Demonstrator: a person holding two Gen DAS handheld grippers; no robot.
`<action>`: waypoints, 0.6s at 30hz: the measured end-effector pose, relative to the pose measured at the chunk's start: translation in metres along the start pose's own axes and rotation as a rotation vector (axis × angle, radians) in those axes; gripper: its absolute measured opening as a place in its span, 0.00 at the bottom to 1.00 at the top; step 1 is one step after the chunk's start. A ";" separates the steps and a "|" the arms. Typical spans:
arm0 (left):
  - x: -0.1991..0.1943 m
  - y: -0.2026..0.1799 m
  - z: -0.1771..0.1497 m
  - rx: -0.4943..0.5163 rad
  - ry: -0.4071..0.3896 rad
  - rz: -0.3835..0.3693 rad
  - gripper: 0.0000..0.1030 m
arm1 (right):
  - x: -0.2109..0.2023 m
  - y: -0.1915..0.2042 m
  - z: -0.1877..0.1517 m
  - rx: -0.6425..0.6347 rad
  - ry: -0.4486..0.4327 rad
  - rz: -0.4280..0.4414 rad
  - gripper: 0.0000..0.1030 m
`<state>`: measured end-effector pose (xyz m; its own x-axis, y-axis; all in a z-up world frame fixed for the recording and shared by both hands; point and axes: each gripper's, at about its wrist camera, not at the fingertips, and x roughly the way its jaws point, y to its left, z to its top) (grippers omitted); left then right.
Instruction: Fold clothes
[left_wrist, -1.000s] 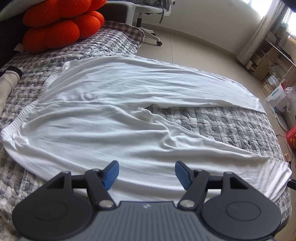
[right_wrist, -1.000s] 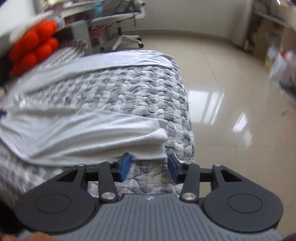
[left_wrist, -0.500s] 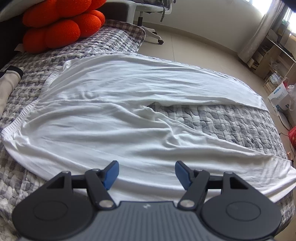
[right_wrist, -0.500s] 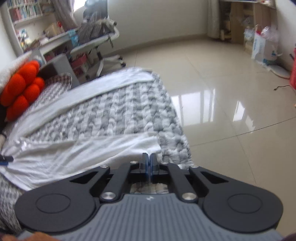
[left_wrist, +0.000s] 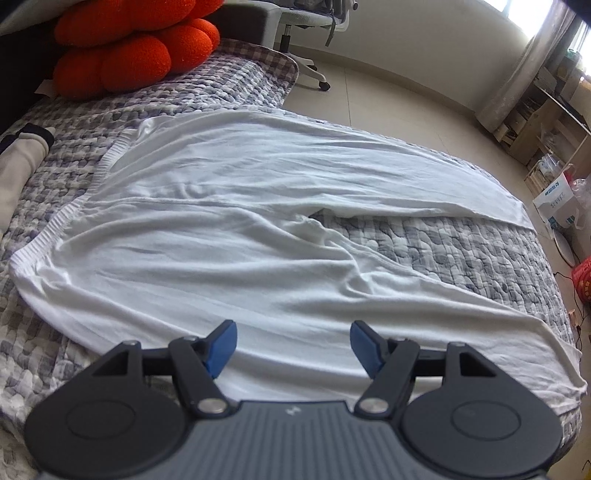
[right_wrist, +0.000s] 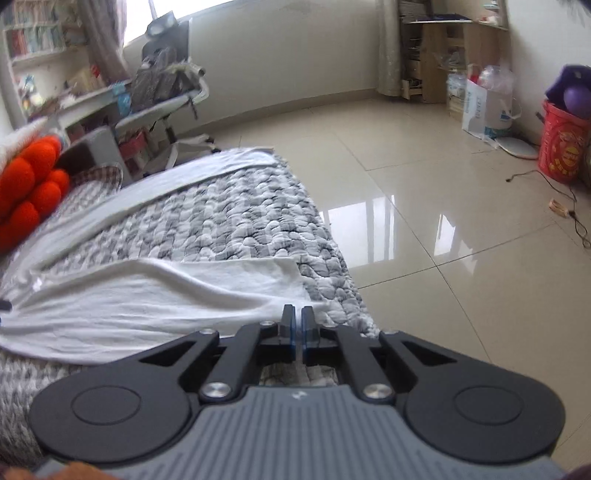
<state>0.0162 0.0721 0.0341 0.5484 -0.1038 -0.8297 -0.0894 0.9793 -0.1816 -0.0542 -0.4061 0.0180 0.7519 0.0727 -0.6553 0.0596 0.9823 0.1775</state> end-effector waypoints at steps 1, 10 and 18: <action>-0.001 0.002 0.001 -0.006 -0.003 0.000 0.67 | -0.005 0.003 0.002 -0.024 -0.004 0.015 0.14; -0.008 0.037 0.015 -0.135 -0.025 0.010 0.68 | 0.059 0.022 0.042 -0.368 0.112 0.051 0.44; -0.002 0.041 0.014 -0.156 0.003 0.010 0.68 | 0.061 0.027 0.037 -0.394 0.077 0.077 0.00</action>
